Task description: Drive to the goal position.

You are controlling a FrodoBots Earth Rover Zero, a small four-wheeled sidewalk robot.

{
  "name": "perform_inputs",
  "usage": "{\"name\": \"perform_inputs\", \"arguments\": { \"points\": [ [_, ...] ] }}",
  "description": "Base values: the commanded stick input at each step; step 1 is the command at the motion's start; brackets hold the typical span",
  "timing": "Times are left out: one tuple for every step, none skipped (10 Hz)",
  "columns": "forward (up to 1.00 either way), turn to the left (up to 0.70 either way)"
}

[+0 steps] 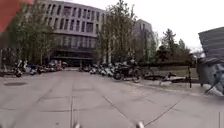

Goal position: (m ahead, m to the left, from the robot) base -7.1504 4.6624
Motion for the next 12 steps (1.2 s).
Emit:
{"name": "perform_inputs", "arguments": {
  "points": [
    [0.0, -0.45],
    [0.0, -0.45],
    [0.0, -0.45],
    [0.0, -0.45],
    [0.0, -0.45],
    [0.0, -0.45],
    [0.0, -0.45],
    [0.0, -0.45],
    [0.0, -0.45],
    [0.0, -0.45],
    [0.0, -0.45],
    [0.0, -0.45]
  ]
}}
